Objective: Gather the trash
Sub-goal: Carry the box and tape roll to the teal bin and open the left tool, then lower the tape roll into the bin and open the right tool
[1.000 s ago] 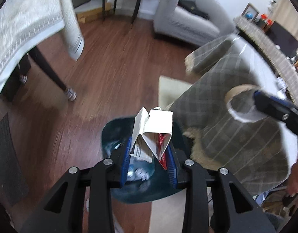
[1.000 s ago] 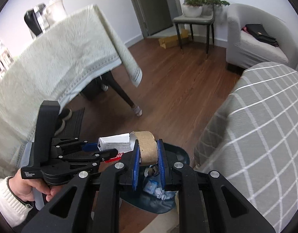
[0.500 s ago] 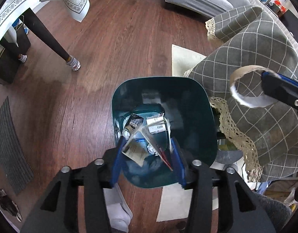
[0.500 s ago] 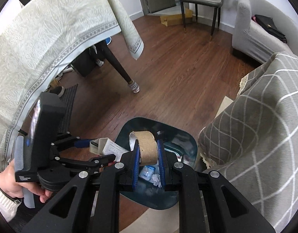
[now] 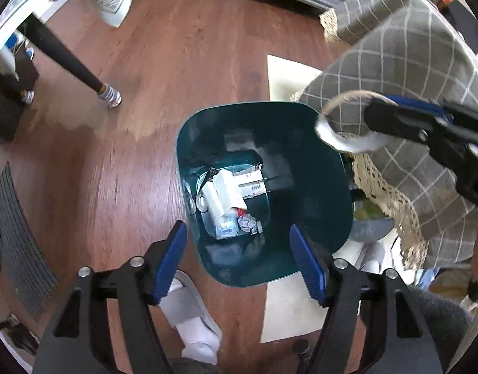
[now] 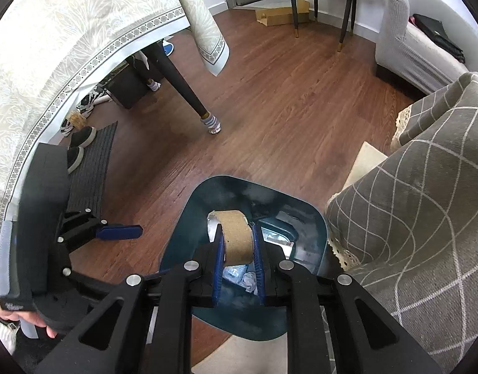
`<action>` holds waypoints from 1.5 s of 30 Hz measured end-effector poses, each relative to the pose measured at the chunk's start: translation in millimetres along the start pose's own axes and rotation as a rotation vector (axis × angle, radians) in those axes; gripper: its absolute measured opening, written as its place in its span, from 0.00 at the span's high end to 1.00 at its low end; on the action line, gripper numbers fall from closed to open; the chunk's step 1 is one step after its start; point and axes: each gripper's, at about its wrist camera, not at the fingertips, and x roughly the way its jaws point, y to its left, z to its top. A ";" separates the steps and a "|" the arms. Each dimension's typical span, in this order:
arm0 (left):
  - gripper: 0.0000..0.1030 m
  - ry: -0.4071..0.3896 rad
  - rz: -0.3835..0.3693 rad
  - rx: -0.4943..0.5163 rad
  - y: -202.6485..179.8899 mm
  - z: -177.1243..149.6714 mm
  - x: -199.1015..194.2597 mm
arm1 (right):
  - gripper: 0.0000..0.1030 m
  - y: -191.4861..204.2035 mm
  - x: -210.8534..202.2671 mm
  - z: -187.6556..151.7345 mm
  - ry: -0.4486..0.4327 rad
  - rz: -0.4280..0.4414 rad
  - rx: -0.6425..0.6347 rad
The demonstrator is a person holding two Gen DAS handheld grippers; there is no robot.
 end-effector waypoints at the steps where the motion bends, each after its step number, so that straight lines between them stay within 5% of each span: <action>1: 0.31 -0.006 -0.002 0.006 -2.0 0.4 -1.6 | 0.84 0.2 1.8 0.0 0.004 -0.001 -0.001; 11: 0.48 -0.129 -0.025 -0.014 -3.6 6.4 -34.3 | 0.84 -0.3 25.2 -7.6 0.074 -0.013 0.004; 19: 0.68 -0.318 -0.019 -0.049 1.9 13.1 -80.9 | 0.84 1.6 51.1 -22.2 0.158 -0.013 0.004; 29: 0.71 -0.482 -0.053 -0.069 -8.9 15.6 -131.3 | 0.82 2.9 81.0 -45.4 0.279 -0.054 -0.022; 32: 0.71 -0.512 -0.054 -0.054 -14.4 15.5 -142.5 | 0.67 0.6 79.6 -50.2 0.294 -0.058 -0.025; 34: 0.71 -0.533 -0.058 -0.050 -16.8 12.8 -149.6 | 0.59 0.0 76.2 -52.0 0.294 -0.059 -0.036; 45: 0.71 -0.615 -0.072 -0.044 -35.4 13.1 -177.7 | 0.59 4.2 35.8 -48.7 0.209 -0.045 -0.069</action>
